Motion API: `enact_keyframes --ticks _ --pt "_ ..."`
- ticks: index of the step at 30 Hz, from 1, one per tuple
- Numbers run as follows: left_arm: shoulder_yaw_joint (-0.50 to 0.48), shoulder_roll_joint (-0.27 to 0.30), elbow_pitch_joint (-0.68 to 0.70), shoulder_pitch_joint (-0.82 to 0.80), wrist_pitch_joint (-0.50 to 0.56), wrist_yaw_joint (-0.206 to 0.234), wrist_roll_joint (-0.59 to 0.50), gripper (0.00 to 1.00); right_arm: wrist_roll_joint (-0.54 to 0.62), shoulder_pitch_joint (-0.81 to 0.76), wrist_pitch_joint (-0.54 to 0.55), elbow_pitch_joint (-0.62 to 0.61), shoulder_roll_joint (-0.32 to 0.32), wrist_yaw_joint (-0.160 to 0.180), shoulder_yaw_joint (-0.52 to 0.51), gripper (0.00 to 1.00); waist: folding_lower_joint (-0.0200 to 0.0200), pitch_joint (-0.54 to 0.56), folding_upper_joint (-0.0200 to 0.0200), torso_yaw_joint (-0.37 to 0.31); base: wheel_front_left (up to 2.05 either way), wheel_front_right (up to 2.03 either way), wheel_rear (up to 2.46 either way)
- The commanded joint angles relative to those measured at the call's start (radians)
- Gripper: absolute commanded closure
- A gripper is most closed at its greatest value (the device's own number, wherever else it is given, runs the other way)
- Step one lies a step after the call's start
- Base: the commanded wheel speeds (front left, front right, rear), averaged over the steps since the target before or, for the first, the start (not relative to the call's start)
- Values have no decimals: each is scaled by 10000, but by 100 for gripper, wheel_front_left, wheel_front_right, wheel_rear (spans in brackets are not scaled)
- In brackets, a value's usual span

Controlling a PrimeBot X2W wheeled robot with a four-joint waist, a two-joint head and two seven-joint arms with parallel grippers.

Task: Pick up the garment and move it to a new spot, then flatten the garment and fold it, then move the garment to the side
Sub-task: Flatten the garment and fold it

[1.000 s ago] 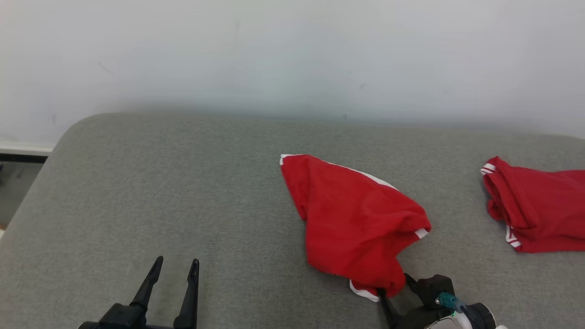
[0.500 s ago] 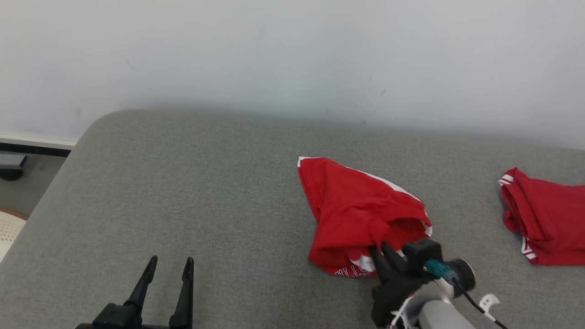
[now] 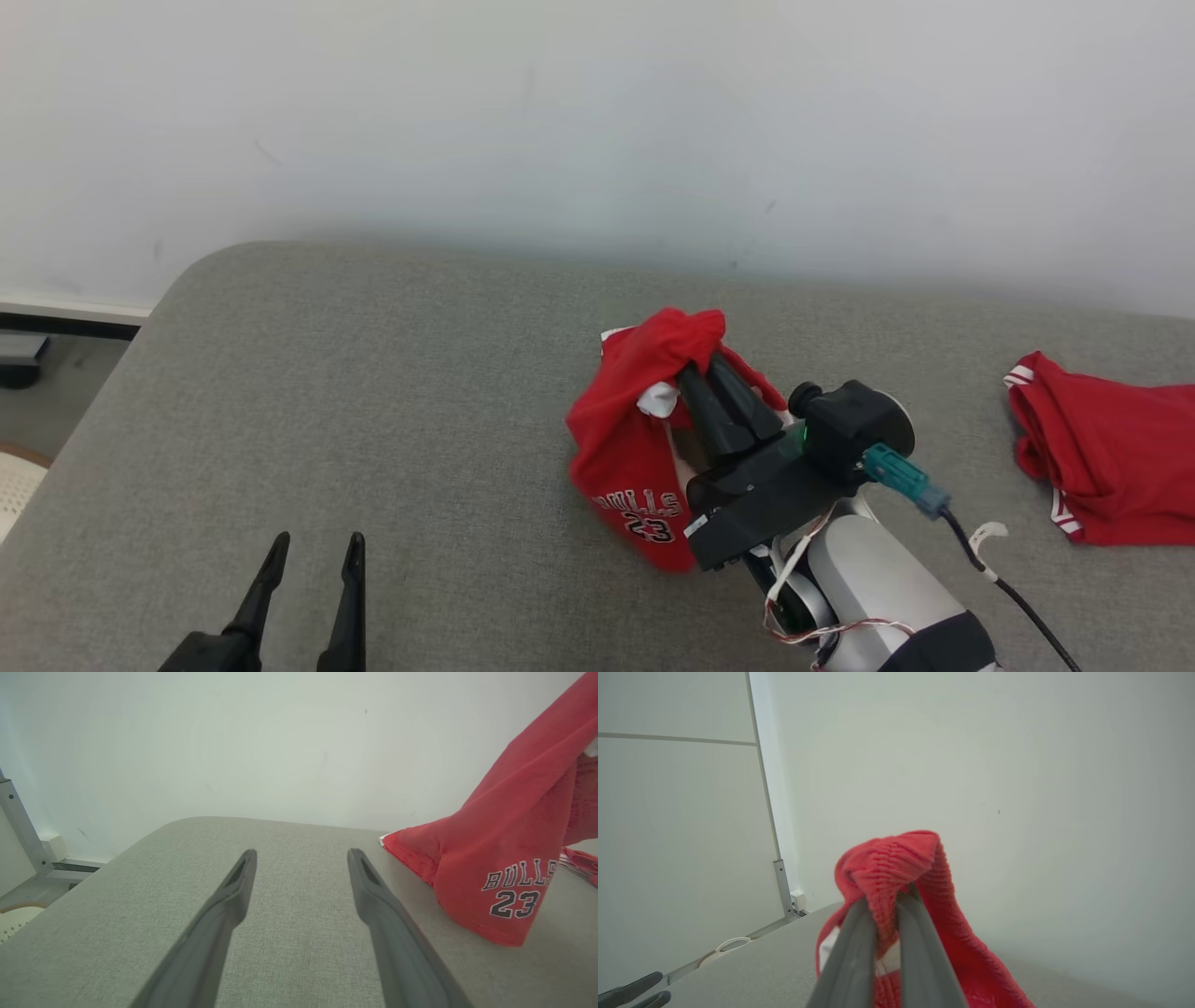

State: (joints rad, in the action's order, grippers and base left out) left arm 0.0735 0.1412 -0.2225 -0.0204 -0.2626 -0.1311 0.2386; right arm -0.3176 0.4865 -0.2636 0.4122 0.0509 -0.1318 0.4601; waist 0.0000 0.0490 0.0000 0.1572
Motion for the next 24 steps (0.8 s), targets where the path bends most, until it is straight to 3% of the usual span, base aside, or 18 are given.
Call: enact_keyframes --ticks 1,5,10,21,22,23,24 --pt "-79 48 50 105 -31 15 -52 0 -140 -184 -6 -292 0 27 -77 100 0 54 0 -105 0 0 0" --pt "-173 14 114 234 -31 14 -128 0 -256 -430 -3 -702 77 27 -381 100 0 88 0 -274 0 0 0" --pt "-47 -128 105 149 -31 15 -157 0 -184 -978 202 -69 438 27 -710 100 0 42 0 -327 0 0 0" --pt "227 -164 -15 31 -31 15 -33 0 238 -1581 314 3014 575 27 -1395 100 0 -95 0 -294 0 0 0" --pt "229 -147 -21 30 -31 15 -24 0 276 -1582 367 3299 541 27 -1409 94 0 -97 0 -300 0 0 0" --pt "223 -130 -33 28 -31 15 -19 0 307 -1509 304 3432 500 27 -1426 53 0 -102 0 -312 0 0 0" --pt "226 -117 -45 20 -31 15 -19 0 256 -1449 216 3551 447 27 -1459 2 0 -107 0 -327 0 0 0"
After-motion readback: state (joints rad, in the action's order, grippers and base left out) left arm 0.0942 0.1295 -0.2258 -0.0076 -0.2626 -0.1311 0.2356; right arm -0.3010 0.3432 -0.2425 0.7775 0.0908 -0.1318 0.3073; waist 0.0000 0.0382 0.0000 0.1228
